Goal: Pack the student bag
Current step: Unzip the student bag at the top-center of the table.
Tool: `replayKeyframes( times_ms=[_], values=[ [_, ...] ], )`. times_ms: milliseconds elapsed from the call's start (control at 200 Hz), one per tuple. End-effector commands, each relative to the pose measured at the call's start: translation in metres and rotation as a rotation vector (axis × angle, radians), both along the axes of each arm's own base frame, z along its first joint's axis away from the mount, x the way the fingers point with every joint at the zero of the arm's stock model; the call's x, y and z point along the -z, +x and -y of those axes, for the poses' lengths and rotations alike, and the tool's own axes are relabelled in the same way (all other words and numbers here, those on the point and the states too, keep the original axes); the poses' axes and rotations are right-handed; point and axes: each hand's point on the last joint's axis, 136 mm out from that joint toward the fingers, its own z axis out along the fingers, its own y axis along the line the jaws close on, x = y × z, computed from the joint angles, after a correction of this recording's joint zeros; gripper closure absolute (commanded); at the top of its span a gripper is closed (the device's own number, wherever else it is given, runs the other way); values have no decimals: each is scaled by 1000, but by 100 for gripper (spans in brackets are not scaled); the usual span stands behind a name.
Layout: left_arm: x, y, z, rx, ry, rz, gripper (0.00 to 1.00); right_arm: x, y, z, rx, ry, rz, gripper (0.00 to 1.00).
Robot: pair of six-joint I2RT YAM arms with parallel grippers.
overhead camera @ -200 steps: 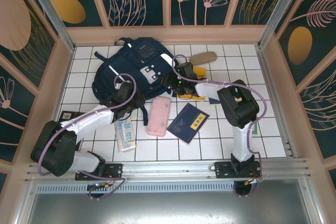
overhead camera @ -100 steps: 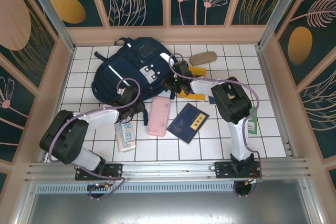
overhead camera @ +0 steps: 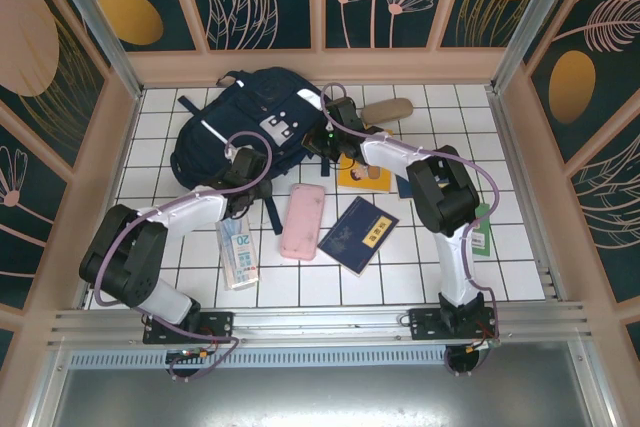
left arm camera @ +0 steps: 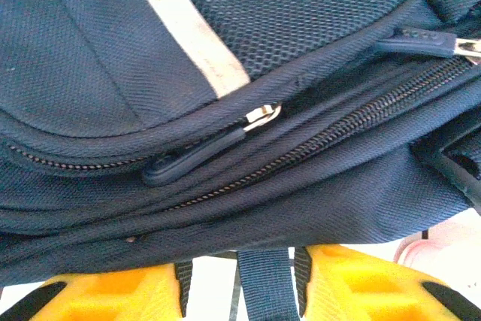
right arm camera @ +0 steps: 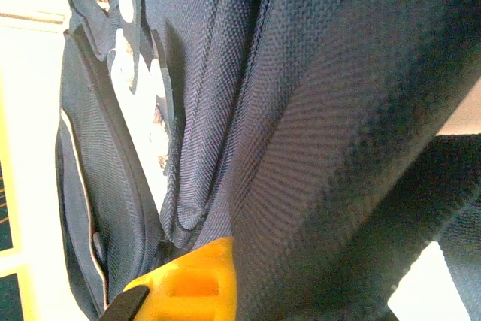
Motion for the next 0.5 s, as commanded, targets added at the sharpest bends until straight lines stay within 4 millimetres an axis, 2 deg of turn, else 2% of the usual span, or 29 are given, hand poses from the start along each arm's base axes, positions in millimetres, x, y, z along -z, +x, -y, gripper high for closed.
replayKeyframes(
  times_ms=[0,150,325,410,495],
  values=[
    [-34,9,25,96,-110,79,57,-38,5,-18,-20,91,37,100],
    [-27,2,41,116,-195,70,58,-40,12,-22,-7,105,34,100],
    [-11,1,62,174,-199,50,63,-25,17,-25,-9,93,17,100],
    [5,8,52,128,-133,29,70,-21,18,-26,-5,92,18,100],
    [19,17,30,48,-92,10,72,-19,22,-26,-3,88,18,100]
  ],
)
